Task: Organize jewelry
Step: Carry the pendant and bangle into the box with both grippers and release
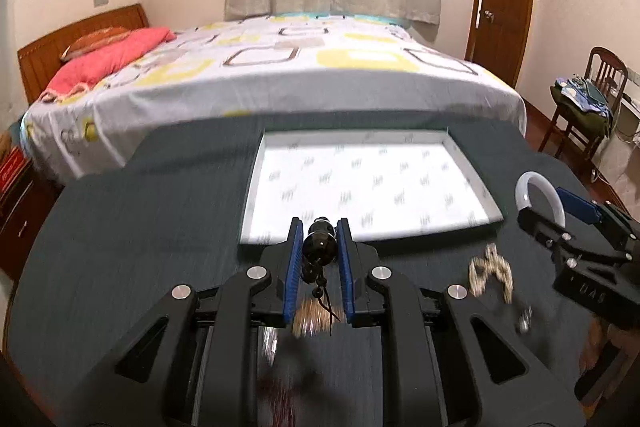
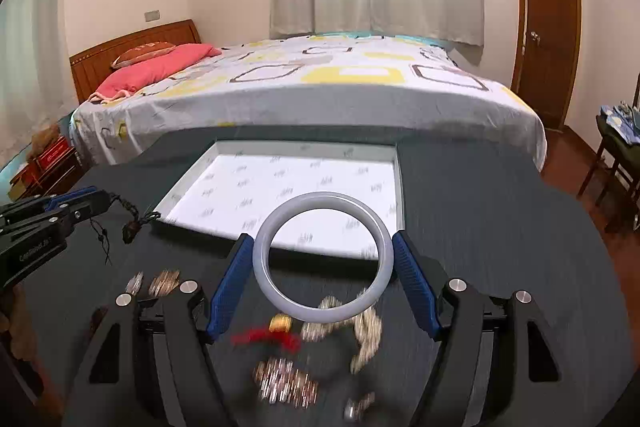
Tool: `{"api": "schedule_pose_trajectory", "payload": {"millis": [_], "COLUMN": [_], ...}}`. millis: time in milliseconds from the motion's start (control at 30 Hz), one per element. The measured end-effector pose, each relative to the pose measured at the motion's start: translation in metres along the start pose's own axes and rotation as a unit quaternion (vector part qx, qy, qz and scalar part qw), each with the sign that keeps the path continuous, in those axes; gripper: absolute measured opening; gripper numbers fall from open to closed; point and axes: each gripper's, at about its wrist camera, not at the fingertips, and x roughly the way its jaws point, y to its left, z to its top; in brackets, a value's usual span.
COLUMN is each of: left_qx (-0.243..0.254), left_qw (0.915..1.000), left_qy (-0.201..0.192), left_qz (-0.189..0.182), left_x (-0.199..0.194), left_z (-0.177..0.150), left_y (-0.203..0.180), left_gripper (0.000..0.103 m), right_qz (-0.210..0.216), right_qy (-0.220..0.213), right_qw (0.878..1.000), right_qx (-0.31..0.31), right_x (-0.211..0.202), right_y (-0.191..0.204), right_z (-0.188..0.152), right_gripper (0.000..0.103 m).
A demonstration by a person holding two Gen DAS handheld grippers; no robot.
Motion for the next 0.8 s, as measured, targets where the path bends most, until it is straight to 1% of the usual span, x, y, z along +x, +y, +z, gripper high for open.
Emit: {"api": "schedule_pose_trajectory", "payload": {"millis": [100, 200, 300, 433, 533, 800], "left_qx": [0.003, 0.001, -0.01, -0.023, -0.018, -0.008], "left_qw": [1.0, 1.0, 0.9996, 0.9979, 0.9968, 0.9931], "left_qy": [-0.004, 0.002, 0.025, 0.061, 0.077, 0.117], "left_qz": [-0.001, -0.003, -0.005, 0.0, 0.005, 0.011], "left_x": [0.028, 0.061, 0.098, 0.141, 0.159, 0.182], "left_z": [0.018, 0.029, 0.032, 0.025, 0.02, 0.011], "left_y": [-0.004, -0.006, -0.003, 0.005, 0.005, 0.006], "left_gripper": [0.017, 0.017, 0.017, 0.017, 0.017, 0.017], "right_qz": [-0.003, -0.003, -0.003, -0.007, -0.012, -0.018], "right_qy": [0.003, 0.014, 0.036, 0.072, 0.09, 0.129], "right_qw": [1.0, 1.0, 0.999, 0.997, 0.996, 0.991], "right_qx": [-0.001, -0.002, -0.001, -0.002, -0.005, -0.01], "right_x": [0.023, 0.05, 0.078, 0.112, 0.126, 0.148], "right_y": [-0.002, -0.004, -0.005, -0.008, -0.007, -0.006], "right_z": [0.012, 0.018, 0.018, 0.011, 0.009, 0.003], "right_gripper": [0.068, 0.068, 0.069, 0.068, 0.068, 0.069]}}
